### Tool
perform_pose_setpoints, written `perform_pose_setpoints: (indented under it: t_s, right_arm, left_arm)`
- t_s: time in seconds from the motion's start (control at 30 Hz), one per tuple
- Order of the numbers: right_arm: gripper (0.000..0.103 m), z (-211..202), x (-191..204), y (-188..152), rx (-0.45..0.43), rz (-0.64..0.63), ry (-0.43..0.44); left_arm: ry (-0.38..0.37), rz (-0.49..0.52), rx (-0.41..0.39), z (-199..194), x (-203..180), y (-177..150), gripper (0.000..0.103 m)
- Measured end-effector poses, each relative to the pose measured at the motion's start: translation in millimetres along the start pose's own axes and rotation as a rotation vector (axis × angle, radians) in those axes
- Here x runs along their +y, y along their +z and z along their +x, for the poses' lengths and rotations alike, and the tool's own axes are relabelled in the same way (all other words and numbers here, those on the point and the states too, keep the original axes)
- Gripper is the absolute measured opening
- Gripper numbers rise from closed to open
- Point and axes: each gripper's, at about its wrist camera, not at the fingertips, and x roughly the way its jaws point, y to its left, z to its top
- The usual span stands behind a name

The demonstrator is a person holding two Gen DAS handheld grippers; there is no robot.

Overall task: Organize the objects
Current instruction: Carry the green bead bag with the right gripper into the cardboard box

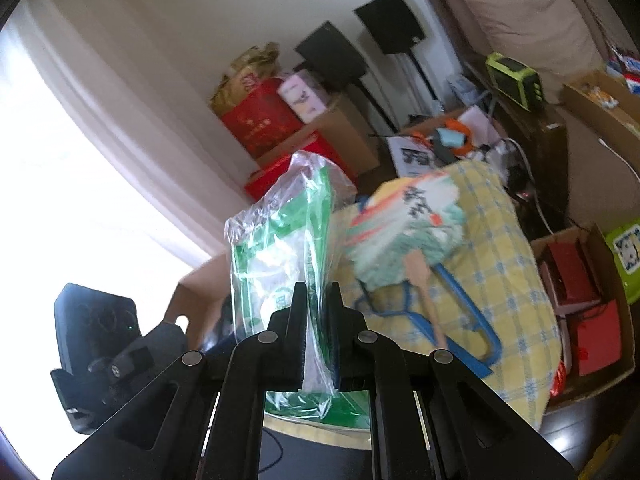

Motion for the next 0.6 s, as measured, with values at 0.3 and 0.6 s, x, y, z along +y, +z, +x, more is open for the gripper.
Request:
perform_pose_setpoints:
  t_s: [0.3,0.6]
  right_arm:
    - [0.008,40,49,-5,0.049,-0.036,0.068]
    - [0.008,87,90,-15,0.105,-0.059,0.116]
  left_arm:
    - [0.088,-0.01,-0.07,-63,8,22,0.086]
    - [0.131,-0.083,-0.117,-109,51,35,0.086]
